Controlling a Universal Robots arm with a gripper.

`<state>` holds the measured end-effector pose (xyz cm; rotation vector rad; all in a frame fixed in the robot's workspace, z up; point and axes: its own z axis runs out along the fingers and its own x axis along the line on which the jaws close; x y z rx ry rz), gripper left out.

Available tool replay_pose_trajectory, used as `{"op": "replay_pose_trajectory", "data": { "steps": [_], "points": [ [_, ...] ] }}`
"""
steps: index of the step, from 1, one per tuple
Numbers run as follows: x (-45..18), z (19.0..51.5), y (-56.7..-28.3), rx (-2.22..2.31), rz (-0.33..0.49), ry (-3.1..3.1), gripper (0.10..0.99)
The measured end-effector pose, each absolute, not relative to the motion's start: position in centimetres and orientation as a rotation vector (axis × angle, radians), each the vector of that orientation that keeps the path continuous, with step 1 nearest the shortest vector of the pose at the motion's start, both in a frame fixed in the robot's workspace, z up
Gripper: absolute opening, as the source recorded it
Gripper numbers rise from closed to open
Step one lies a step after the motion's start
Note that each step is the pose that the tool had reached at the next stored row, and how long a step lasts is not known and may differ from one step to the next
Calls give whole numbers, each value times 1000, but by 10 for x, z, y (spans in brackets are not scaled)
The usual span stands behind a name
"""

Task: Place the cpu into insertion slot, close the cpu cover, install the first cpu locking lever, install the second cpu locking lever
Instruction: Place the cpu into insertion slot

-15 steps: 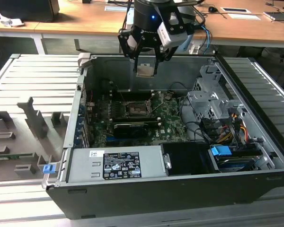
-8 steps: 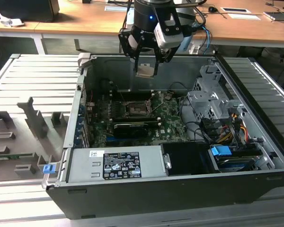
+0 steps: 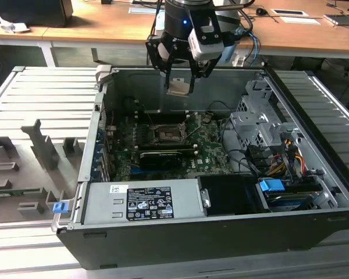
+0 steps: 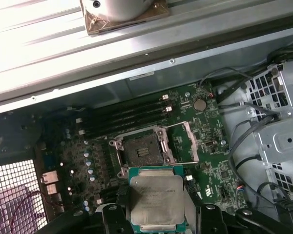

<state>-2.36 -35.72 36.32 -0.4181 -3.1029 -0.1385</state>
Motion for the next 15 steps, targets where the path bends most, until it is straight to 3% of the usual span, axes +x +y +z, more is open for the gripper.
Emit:
{"op": "replay_pose_trajectory", "data": {
  "steps": [15],
  "points": [
    [-24,362,-357,-459,-139,-3098,529]
  ]
}}
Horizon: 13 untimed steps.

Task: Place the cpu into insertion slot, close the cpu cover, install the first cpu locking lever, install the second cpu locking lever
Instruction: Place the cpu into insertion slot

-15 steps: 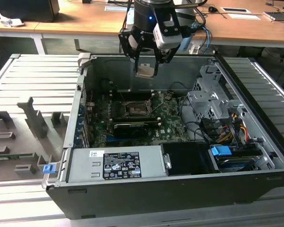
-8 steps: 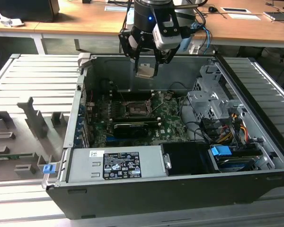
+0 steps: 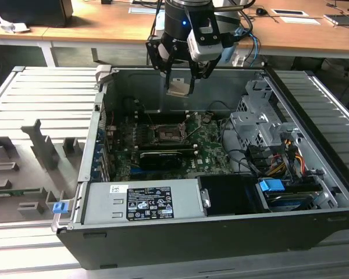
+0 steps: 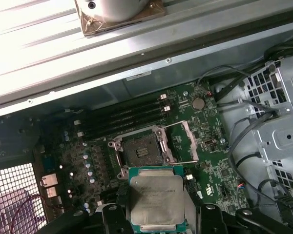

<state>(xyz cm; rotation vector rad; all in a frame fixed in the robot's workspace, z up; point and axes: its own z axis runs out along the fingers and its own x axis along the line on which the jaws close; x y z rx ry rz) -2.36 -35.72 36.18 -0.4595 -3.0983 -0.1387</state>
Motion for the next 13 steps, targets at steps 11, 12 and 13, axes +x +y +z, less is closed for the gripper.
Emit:
{"op": "replay_pose_trajectory", "data": {
  "steps": [11,12,13],
  "points": [
    [-24,360,-357,-498,-139,-3093,529],
    [-24,360,-357,-501,-139,-3093,529],
    [-24,360,-357,-505,-139,-3092,529]
  ]
}}
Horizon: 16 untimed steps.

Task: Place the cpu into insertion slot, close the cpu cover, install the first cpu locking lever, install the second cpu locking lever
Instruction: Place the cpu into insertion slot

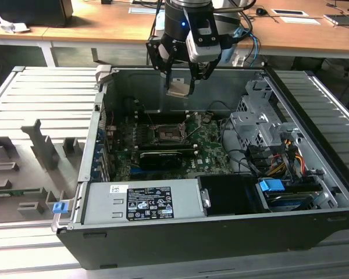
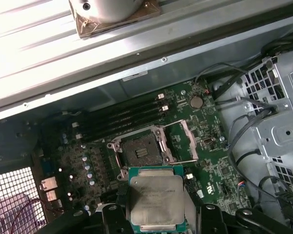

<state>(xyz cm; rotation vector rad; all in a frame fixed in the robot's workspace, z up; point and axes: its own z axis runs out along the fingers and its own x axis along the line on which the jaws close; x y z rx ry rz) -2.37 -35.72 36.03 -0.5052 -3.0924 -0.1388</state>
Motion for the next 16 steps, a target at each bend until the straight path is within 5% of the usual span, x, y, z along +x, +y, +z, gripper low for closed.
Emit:
{"op": "replay_pose_trajectory", "data": {
  "steps": [16],
  "points": [
    [-24,360,-357,-562,-139,-3084,529]
  ]
}}
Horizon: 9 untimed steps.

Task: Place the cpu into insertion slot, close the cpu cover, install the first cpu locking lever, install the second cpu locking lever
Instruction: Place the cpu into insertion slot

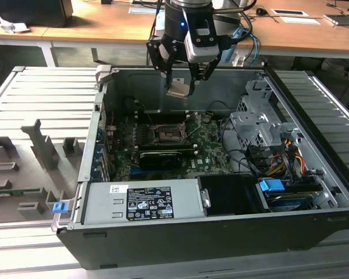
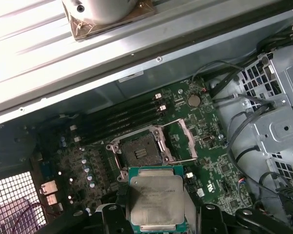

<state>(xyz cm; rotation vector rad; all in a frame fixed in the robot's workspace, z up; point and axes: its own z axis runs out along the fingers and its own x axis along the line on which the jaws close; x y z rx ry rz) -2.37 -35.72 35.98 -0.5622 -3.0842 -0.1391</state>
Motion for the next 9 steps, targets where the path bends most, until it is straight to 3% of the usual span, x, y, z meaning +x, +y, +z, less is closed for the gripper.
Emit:
{"op": "replay_pose_trajectory", "data": {
  "steps": [9],
  "points": [
    [-24,360,-357,-597,-139,-3079,529]
  ]
}}
